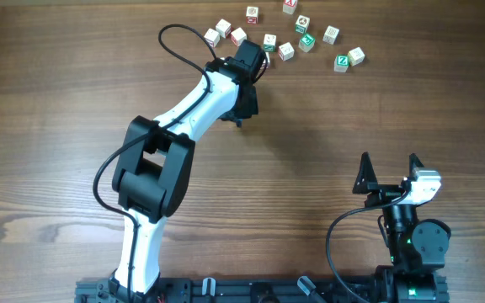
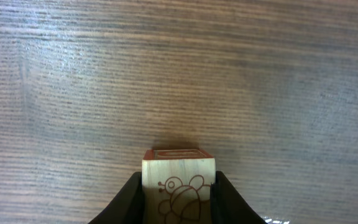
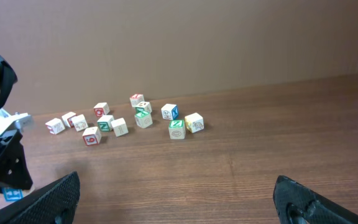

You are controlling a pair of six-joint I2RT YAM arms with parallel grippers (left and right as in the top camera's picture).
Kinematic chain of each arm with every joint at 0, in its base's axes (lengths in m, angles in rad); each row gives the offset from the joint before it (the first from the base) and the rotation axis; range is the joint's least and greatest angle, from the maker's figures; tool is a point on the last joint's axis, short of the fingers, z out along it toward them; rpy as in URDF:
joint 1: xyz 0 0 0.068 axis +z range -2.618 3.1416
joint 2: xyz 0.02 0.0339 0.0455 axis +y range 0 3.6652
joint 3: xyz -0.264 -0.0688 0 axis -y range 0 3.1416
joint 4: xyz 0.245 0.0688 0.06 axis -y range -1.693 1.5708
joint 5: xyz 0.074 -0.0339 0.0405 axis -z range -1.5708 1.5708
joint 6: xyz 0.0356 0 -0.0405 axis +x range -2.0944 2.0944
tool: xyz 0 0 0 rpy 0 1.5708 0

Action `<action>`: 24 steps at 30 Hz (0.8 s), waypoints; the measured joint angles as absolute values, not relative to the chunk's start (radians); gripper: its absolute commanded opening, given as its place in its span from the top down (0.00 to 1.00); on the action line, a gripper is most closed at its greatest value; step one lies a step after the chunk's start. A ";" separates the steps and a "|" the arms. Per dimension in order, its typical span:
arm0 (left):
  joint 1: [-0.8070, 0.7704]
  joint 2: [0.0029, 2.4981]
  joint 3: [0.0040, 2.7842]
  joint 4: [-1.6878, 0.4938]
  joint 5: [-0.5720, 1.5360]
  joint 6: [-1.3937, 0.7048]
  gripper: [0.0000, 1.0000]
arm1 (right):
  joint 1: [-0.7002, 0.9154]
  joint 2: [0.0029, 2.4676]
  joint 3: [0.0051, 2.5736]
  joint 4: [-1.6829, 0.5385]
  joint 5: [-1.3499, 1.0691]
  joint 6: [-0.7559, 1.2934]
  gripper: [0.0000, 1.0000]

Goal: Form a horizontal line
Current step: 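Lower the left gripper and grasp a red-edged bee block, then carry the bee block toward the table center with the left gripper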

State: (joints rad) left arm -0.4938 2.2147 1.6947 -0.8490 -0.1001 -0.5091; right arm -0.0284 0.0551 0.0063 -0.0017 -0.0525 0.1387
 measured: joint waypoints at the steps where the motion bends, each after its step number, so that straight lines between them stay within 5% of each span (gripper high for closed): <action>1: -0.500 2.214 1.695 -0.857 -0.108 -0.504 0.85 | -0.028 0.055 0.006 -0.002 -0.052 0.139 0.00; 24: -0.536 2.148 1.541 -0.694 -0.135 -0.400 0.76 | -0.028 0.055 0.006 -0.002 -0.052 0.139 0.00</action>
State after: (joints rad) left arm -0.5358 2.1475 1.5406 -0.6941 -0.1349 -0.4004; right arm -0.0280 0.0551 0.0063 -0.0017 -0.0525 0.1387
